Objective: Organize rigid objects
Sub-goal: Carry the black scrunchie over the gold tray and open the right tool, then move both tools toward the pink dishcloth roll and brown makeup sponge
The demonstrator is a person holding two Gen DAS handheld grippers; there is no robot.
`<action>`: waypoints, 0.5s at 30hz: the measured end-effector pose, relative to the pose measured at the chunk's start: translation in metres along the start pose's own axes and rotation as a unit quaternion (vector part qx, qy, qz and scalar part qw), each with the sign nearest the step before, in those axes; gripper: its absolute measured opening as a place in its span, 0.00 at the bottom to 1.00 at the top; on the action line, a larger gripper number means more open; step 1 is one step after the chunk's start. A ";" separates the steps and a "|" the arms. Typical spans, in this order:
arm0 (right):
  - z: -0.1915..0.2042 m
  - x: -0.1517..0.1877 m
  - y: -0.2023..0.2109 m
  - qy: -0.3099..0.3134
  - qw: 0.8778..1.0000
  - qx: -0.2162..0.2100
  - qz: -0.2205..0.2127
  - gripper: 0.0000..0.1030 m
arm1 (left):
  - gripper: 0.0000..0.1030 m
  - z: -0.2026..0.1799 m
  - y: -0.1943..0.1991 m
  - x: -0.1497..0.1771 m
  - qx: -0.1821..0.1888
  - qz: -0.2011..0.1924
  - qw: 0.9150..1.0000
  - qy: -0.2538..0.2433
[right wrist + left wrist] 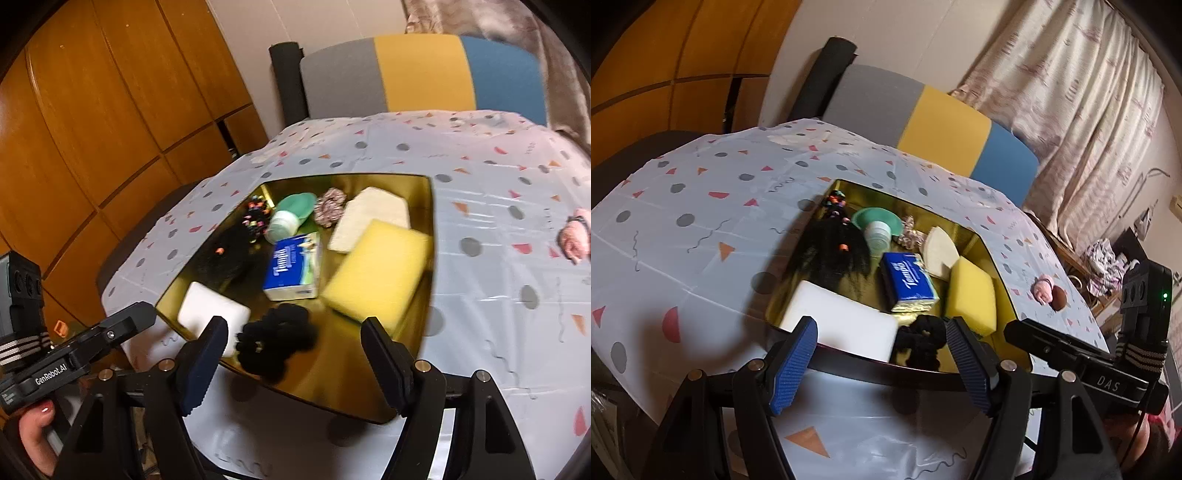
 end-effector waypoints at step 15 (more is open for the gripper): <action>-0.127 0.030 0.046 -0.114 0.990 0.080 -0.025 0.73 | 0.71 -0.080 -0.027 0.018 0.049 0.048 0.995 -0.071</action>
Point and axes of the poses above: each gripper's, at about its wrist camera, not at the fingertips, and y roughly against the way its jaws point, z to its left, x to its underside, the point moved 8 cm from there along -y, roughly the way its jaws point, and after that the axes turned 2 degrees about x, right-handed, at the moved point
